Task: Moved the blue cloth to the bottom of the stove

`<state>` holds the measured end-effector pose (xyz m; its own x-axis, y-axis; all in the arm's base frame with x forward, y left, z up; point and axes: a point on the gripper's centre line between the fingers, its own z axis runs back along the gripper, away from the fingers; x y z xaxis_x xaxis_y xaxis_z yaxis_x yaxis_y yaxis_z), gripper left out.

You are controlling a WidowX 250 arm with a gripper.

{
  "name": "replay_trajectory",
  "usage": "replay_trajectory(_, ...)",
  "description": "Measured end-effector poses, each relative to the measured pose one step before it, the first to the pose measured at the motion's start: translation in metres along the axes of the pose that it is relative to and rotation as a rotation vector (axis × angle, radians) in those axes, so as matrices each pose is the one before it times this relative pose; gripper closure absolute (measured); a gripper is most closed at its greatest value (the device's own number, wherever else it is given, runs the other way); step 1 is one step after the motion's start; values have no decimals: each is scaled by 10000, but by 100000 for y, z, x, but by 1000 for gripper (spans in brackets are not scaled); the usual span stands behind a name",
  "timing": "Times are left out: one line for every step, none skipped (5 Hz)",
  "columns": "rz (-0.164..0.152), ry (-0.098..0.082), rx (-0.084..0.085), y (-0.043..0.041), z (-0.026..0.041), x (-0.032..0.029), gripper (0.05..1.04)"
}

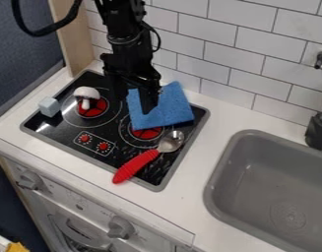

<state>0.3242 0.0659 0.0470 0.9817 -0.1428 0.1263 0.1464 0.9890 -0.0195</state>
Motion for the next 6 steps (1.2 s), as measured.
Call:
replay_trajectory(40,275,-133,-105,-959,-337,85)
replay_trajectory(87,-194,-84,216,57,804,85)
replay_trajectory(73,-201,111,1096,-518,1024,85)
replay_trajectory(52,-128,85,834,-2078,1816,85)
replay_trajectory(-320,-33,60,-24,-1783,2086,85)
replay_trajectory(-3,-154,-109,-246,-1023,1493,85)
